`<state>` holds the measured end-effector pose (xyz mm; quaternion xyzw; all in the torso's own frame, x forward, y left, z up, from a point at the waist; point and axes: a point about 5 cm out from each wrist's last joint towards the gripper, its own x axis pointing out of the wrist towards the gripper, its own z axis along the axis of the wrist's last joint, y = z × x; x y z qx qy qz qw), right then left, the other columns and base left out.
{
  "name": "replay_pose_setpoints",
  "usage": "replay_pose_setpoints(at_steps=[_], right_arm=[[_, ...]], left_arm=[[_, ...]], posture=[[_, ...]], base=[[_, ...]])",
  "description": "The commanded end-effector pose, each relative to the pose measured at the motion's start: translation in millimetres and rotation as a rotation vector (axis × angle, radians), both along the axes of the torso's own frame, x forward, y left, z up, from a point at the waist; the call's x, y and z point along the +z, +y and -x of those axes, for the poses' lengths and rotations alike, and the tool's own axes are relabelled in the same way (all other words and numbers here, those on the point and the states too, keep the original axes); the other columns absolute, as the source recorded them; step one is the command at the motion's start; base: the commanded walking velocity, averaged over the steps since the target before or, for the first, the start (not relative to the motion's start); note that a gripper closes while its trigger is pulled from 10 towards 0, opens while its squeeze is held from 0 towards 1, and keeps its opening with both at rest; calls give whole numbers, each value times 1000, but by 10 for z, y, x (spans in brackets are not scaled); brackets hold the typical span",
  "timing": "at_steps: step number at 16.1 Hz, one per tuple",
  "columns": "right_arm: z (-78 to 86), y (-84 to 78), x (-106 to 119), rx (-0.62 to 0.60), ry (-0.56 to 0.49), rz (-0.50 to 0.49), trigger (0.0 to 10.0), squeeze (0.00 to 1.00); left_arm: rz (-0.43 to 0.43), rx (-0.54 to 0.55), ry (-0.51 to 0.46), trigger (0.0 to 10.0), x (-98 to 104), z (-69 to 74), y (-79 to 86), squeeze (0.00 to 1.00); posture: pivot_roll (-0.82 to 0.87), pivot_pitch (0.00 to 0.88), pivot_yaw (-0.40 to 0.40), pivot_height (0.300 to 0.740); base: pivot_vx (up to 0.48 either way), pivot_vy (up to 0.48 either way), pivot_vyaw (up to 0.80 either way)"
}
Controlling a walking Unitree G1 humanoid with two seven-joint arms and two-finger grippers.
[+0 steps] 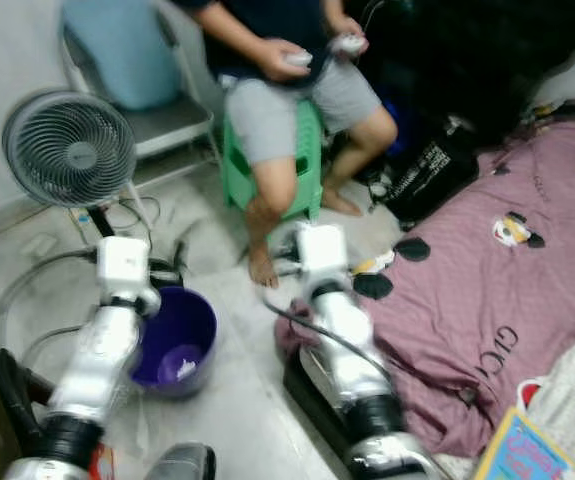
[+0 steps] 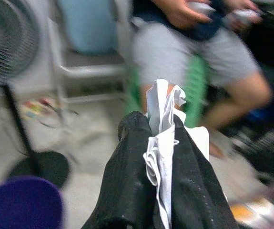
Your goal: Clean up the room
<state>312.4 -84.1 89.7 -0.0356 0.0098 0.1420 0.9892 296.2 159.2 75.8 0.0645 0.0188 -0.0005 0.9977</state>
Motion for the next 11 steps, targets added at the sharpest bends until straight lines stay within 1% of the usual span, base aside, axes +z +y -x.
replay_pose_setpoints(at_steps=[1,7,11], right_arm=[[-25,-81,11,-12,-7,12,10000,0],[-50,-53,21,0,-12,10,10000,0],[-47,-54,31,-3,-16,8,10000,0]], left_arm=[[-2,-6,-15,10000,18,-12,-57,0],[-27,-4,-28,10000,28,-24,-58,0],[-27,-7,-32,10000,34,-21,-60,0]], posture=[[75,0,-15,740],[80,0,-20,740],[76,0,-13,740]], base=[[0,0,800],[0,0,800],[0,0,800]])
